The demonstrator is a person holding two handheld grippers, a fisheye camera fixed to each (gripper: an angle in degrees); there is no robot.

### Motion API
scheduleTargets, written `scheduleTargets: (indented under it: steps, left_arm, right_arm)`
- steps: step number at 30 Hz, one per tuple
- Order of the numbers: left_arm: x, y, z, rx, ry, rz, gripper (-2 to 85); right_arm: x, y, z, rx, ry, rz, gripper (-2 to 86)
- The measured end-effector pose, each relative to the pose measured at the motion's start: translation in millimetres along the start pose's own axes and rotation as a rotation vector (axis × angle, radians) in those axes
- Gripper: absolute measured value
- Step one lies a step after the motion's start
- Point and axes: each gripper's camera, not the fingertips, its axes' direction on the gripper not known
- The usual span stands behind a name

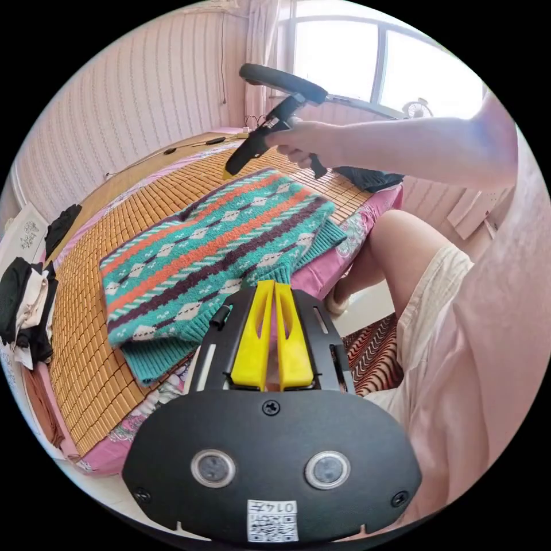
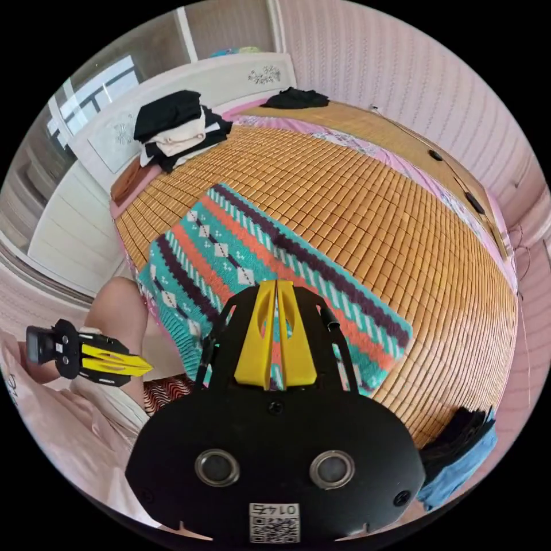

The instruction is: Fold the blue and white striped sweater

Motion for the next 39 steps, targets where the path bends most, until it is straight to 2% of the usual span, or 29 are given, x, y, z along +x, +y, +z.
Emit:
scheduleTargets:
  steps: [3,5,8,10,12,14,17,22,25,27,28,30,31,33,34,35,39]
  left_arm:
    - [15.9,4.9,-5.4,0.045,0.093,-0.044,1.3]
    - [28.4,-0.5,-6.3,0.071,0.113,-0.014,4.2]
    - [48.9,-17.6,-1.0,0.057,0.079,0.066,10.3]
    - [58.6,-28.8,6.7,0.016,0.054,0.100,13.6]
    - [71.9,-39.2,14.4,-0.008,0.033,0.169,15.0]
    - [80.2,-45.5,20.0,-0.028,0.009,0.202,16.3]
    - [92.4,-53.2,25.6,-0.037,-0.032,0.247,18.1]
    - [111.8,-61.4,32.8,-0.064,-0.031,0.303,18.5]
    - [126.5,-55.1,33.3,-0.102,-0.049,0.370,14.9]
    - [133.2,-42.0,38.9,-0.211,-0.026,0.392,7.7]
    - [134.1,-37.6,40.4,-0.228,-0.024,0.391,7.5]
    - [135.0,-22.5,36.5,-0.223,-0.017,0.373,6.7]
    - [134.6,-20.4,34.1,-0.223,-0.017,0.364,6.6]
    - [129.7,-14.6,17.8,-0.200,-0.014,0.320,6.2]
    - [127.7,-13.2,12.9,-0.191,-0.013,0.309,6.2]
    - [123.2,-10.1,2.8,-0.174,-0.012,0.288,6.2]
    - [105.7,3.0,-31.4,-0.126,-0.009,0.217,6.1]
  right_arm:
    - [46.9,106.6,-48.8,0.015,-0.008,0.261,3.1]
    - [76.1,176.8,-55.6,-0.067,-0.052,0.444,9.7]
    - [103.6,227.8,-46.5,-0.207,-0.096,0.573,14.0]
    - [117.3,243.7,-45.7,-0.226,-0.105,0.615,14.4]
    - [131.6,254.0,-47.3,-0.225,-0.174,0.637,12.4]
    - [150.0,266.8,-61.9,-0.183,-0.289,0.651,5.7]
    - [165.8,283.5,-106.5,-0.052,-0.382,0.626,3.2]
    - [172.1,307.5,-174.6,0.044,-0.537,0.487,1.6]
    - [163.0,325.2,-194.6,0.028,-0.628,0.414,0.8]
    - [157.9,336.4,-205.4,0.060,-0.726,0.361,0.5]
    - [160.2,344.4,-215.1,0.091,-0.762,0.354,0.5]
    - [176.5,357.7,-230.5,0.116,-0.660,0.413,0.9]
    - [194.5,367.6,-238.8,0.126,-0.547,0.494,1.5]
    - [225.5,381.7,-245.8,0.152,-0.453,0.625,5.2]
    - [244.1,388.6,-245.5,0.187,-0.474,0.671,12.3]
    - [260.4,392.4,-238.6,0.197,-0.536,0.710,23.1]
    - [284.9,391.7,-203.4,0.149,-0.675,0.826,28.0]
